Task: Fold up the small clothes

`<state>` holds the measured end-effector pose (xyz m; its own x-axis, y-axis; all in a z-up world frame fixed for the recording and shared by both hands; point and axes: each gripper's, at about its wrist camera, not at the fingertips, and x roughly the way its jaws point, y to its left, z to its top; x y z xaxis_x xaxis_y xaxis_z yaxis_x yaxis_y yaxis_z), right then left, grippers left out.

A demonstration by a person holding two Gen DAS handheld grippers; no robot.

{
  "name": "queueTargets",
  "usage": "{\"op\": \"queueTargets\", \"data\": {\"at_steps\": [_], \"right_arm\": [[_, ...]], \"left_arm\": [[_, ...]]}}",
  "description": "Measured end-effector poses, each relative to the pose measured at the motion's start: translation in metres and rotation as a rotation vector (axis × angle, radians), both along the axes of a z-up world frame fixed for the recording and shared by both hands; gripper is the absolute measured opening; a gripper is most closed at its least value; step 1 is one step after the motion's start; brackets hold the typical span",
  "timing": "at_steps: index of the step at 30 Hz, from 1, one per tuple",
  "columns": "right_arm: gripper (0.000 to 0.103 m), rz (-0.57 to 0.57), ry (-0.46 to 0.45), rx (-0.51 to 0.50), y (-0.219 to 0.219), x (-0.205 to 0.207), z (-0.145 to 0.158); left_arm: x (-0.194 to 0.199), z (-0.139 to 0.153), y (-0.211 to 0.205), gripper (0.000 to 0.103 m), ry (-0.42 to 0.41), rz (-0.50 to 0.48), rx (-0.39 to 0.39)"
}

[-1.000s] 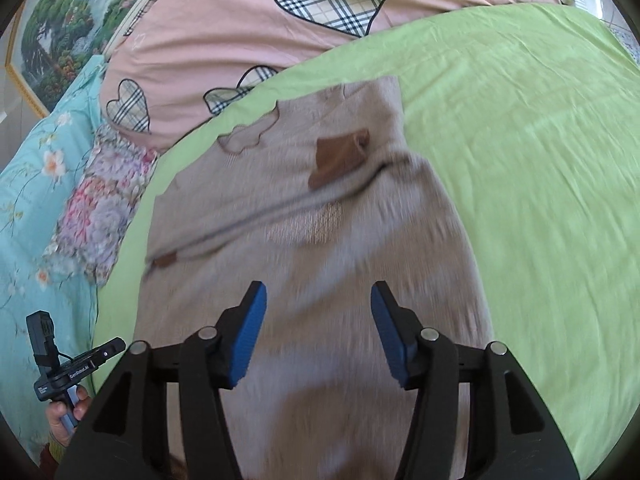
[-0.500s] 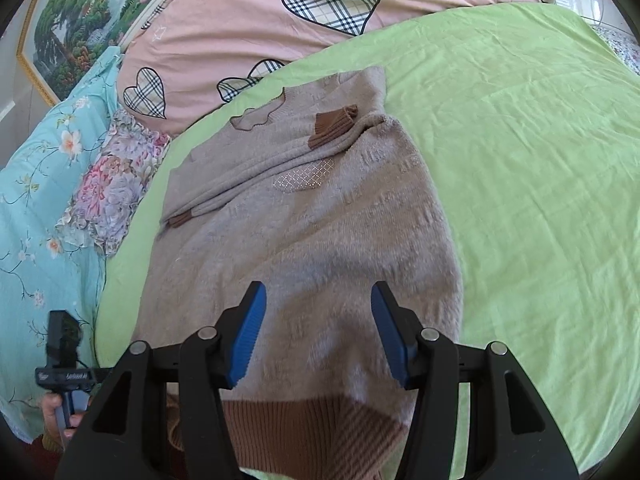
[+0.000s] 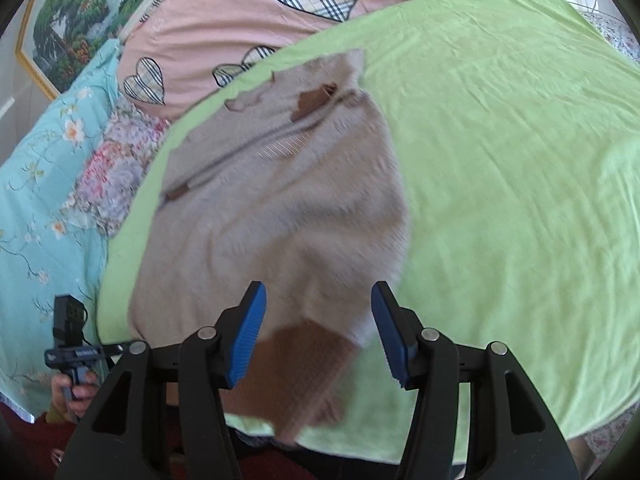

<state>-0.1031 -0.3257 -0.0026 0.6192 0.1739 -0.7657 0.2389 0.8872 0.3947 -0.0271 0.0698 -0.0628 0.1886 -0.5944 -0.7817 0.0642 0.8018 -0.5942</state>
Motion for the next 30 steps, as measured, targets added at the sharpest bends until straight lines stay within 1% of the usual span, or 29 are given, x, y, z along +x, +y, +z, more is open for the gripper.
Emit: {"op": "queueTargets", "data": {"at_steps": [1, 3, 5, 6, 7, 8, 9, 11, 12, 13, 14, 15, 17, 18, 20, 23, 25, 26, 27, 28, 29, 30], "right_arm": [[0.056, -0.003, 0.009, 0.004, -0.002, -0.004, -0.003], [0.056, -0.004, 0.015, 0.017, -0.004, -0.008, -0.007], [0.056, -0.006, 0.019, 0.045, -0.005, -0.012, -0.013], [0.056, -0.006, 0.022, 0.058, -0.005, -0.013, -0.016], [0.056, -0.002, 0.025, 0.072, -0.004, -0.014, -0.02], [0.056, 0.004, 0.023, 0.087, -0.003, -0.014, -0.023], [0.056, 0.008, 0.02, 0.105, -0.002, -0.014, -0.027], [0.056, 0.026, 0.015, 0.144, 0.002, -0.011, -0.034], [0.054, 0.039, 0.012, 0.153, 0.005, -0.009, -0.037], [0.038, 0.053, 0.016, 0.16, 0.009, -0.007, -0.039], [0.018, 0.064, 0.029, 0.169, 0.011, -0.006, -0.041], [0.018, 0.065, 0.028, 0.165, 0.01, -0.008, -0.04], [0.01, 0.058, -0.001, 0.139, 0.004, -0.019, -0.029], [0.01, 0.045, -0.017, 0.126, -0.003, -0.026, -0.022], [0.009, 0.016, -0.027, 0.121, -0.019, -0.04, -0.014], [0.009, 0.024, -0.006, 0.121, -0.028, -0.044, -0.02], [0.011, 0.025, 0.005, 0.147, -0.025, -0.041, -0.028], [0.011, 0.02, 0.012, 0.167, -0.024, -0.039, -0.032], [0.011, 0.017, 0.017, 0.186, -0.023, -0.037, -0.034], [0.012, 0.015, 0.013, 0.203, -0.022, -0.036, -0.036], [0.014, 0.015, 0.004, 0.21, -0.022, -0.034, -0.036], [0.015, 0.017, 0.001, 0.213, -0.022, -0.033, -0.037]], "left_arm": [[0.001, 0.0, -0.006, 0.068, -0.002, -0.011, -0.01], [0.0, 0.001, -0.019, 0.073, -0.018, -0.039, 0.012], [-0.002, 0.005, -0.034, 0.074, -0.053, -0.079, 0.052], [-0.004, 0.006, -0.041, 0.065, -0.078, -0.104, 0.078], [-0.006, 0.007, -0.047, 0.039, -0.097, -0.123, 0.101], [-0.008, 0.006, -0.051, 0.027, -0.107, -0.153, 0.137], [-0.009, 0.002, -0.05, 0.023, -0.097, -0.16, 0.147], [-0.008, -0.001, -0.044, 0.023, -0.089, -0.153, 0.12], [-0.009, -0.001, -0.043, 0.021, -0.09, -0.155, 0.12], [-0.01, -0.001, -0.042, 0.017, -0.1, -0.161, 0.131], [-0.011, 0.0, -0.041, 0.016, -0.111, -0.166, 0.14], [-0.013, 0.002, -0.041, 0.013, -0.127, -0.176, 0.154], [-0.019, 0.006, -0.039, 0.012, -0.164, -0.202, 0.174], [-0.022, 0.008, -0.037, 0.012, -0.177, -0.209, 0.172], [-0.023, 0.005, -0.03, 0.012, -0.174, -0.219, 0.147], [-0.021, -0.004, -0.022, 0.017, -0.123, -0.209, 0.108], [-0.019, -0.004, -0.018, 0.03, -0.097, -0.194, 0.06], [-0.019, -0.003, -0.018, 0.035, -0.094, -0.191, 0.041], [-0.02, -0.003, -0.018, 0.048, -0.091, -0.188, 0.026], [-0.019, -0.003, -0.02, 0.058, -0.086, -0.184, 0.016], [-0.018, -0.005, -0.022, 0.06, -0.075, -0.177, -0.002], [-0.018, -0.006, -0.024, 0.06, -0.073, -0.173, 0.003]]}}
